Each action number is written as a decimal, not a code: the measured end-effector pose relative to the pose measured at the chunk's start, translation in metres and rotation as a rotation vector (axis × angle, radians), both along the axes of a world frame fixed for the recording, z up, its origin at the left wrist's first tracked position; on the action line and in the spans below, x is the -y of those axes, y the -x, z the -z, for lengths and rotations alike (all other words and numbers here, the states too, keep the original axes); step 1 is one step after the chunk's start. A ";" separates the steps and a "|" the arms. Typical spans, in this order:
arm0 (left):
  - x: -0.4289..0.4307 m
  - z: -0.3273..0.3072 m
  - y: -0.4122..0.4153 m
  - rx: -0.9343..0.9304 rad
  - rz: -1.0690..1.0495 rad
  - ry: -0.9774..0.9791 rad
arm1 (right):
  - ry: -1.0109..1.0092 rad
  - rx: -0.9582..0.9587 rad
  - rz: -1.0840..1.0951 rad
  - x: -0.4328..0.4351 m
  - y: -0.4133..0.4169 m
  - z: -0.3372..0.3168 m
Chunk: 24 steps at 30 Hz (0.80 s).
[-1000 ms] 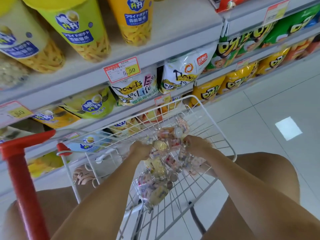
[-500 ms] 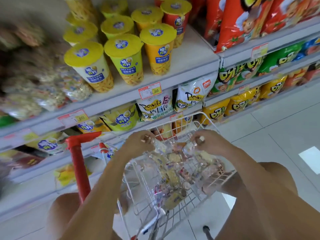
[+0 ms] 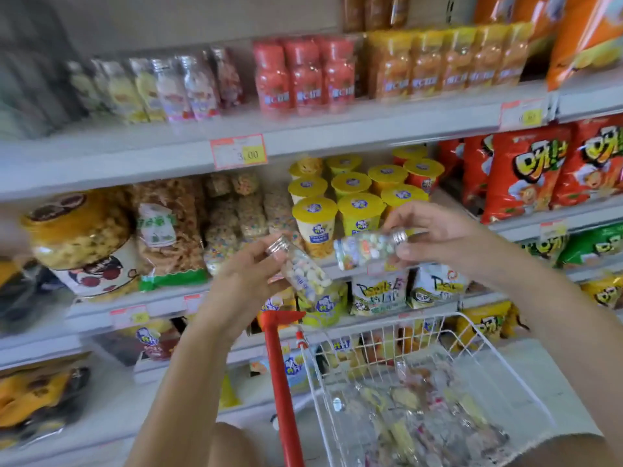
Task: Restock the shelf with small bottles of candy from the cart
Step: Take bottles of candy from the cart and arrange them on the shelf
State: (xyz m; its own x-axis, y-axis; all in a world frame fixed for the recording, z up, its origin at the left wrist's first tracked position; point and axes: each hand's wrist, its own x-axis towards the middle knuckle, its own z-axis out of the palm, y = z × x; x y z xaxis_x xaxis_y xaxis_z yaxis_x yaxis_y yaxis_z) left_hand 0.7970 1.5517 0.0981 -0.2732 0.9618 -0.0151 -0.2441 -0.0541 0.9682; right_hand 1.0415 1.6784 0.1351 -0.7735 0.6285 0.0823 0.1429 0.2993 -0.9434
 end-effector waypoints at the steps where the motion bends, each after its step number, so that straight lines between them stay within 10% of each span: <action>1: 0.007 -0.014 0.009 0.006 -0.045 -0.033 | -0.001 -0.046 -0.017 0.004 0.013 -0.016; 11: 0.052 -0.140 0.111 -0.245 -0.454 -0.325 | -0.238 -0.343 -0.052 0.031 0.177 -0.142; 24: 0.018 -0.193 0.257 -0.636 -0.893 -0.014 | -0.850 -0.065 -0.079 0.011 0.353 -0.213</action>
State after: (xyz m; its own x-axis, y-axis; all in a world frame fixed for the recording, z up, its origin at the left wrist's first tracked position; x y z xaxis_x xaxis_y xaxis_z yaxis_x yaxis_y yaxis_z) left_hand 0.5398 1.5335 0.2910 -0.8257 0.4123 0.3850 0.4328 0.0254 0.9011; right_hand 0.6888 1.6673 0.3485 -0.7897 0.2777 0.5470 0.0455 0.9157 -0.3992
